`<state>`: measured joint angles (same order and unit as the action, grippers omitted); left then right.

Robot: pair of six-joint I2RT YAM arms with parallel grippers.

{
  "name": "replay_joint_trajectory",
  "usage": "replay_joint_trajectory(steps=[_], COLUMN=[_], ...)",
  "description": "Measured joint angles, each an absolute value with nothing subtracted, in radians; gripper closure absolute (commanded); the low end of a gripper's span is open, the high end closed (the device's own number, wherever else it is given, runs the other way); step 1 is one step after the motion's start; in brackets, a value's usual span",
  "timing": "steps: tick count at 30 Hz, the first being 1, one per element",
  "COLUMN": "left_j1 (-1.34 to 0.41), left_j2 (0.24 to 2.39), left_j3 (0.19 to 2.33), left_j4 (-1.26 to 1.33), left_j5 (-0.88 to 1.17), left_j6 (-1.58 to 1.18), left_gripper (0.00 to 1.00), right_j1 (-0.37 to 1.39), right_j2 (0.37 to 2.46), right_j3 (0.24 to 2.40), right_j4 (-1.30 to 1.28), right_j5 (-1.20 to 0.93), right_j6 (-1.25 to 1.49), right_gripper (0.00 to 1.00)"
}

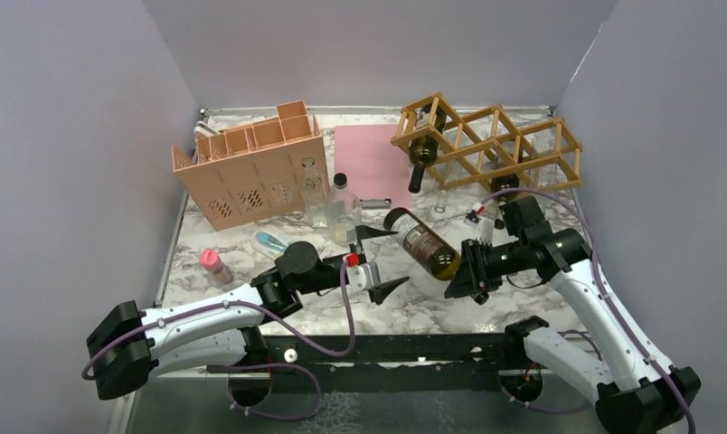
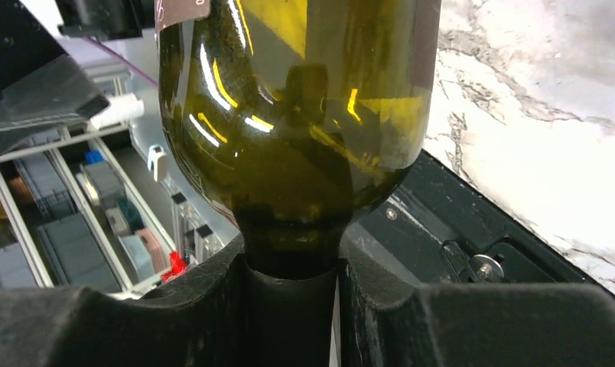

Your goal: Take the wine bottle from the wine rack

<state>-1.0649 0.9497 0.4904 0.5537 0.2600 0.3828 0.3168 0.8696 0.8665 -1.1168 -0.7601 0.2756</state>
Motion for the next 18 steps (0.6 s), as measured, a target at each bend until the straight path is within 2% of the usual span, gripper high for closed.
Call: replay_joint_trajectory(steps=[6, 12, 18], left_j1=[-1.069, -1.071, -1.089], left_j2=[0.953, 0.968, 1.075], left_j3=[0.429, 0.421, 0.458], left_j4=[0.579, 0.579, 0.562], left_j5=[0.417, 0.439, 0.46], left_j6=[0.524, 0.622, 0.669], left_gripper=[0.01, 0.01, 0.02], right_j1=[0.389, 0.442, 0.477], right_j2=[0.931, 1.024, 1.097], right_j3=[0.867, 0.886, 0.915], right_j4=[-1.118, -1.121, -1.127], right_j5=[-0.76, -0.759, -0.759], right_j6=[0.268, 0.26, 0.258], right_gripper=[0.9, 0.91, 0.9])
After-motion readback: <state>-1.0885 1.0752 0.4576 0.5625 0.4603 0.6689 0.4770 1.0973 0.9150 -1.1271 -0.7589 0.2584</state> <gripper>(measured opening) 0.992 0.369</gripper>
